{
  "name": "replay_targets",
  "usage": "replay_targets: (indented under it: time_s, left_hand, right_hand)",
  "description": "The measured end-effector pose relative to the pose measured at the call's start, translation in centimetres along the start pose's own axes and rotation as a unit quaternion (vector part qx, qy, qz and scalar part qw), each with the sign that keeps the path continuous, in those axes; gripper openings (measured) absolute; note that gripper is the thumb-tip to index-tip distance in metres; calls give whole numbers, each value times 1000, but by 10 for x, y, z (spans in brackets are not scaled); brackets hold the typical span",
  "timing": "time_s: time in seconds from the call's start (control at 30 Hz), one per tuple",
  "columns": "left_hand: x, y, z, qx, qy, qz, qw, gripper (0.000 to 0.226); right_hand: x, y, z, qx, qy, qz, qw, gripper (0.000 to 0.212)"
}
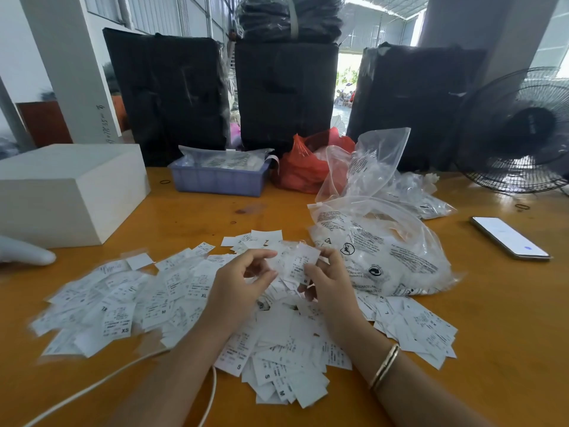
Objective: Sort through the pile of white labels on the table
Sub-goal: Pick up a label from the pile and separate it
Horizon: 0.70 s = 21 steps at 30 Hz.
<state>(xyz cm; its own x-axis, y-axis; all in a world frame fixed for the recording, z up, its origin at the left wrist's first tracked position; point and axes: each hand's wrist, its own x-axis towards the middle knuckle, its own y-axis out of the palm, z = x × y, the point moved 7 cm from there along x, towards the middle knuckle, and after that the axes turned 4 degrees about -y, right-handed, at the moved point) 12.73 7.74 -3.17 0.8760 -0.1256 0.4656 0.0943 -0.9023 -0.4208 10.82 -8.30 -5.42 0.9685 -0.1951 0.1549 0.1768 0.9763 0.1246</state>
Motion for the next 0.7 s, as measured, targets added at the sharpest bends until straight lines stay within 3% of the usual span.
replay_targets:
  time_s: [0.13,0.3,0.4,0.57,0.7]
  left_hand:
    - [0,3,1,-37,-16,22,999,36]
    - [-1,8,1,-28,-16,51,998,39]
    - [-2,8,-3,-17,1,48,999,40]
    - [-1,8,-5,-9,11,38,999,40]
    - [-2,8,-6,-14,12,34,999,34]
  right_hand:
    - [-1,3,4,43,-24,19,999,35]
    - [-2,-1,8,116,-34,-3,993,9]
    - [-5,4,11,105,-50,8,993,1]
    - [-7,12,11,24,-74,16,997,30]
    - [-5,10,11,30,-81,6,996,21]
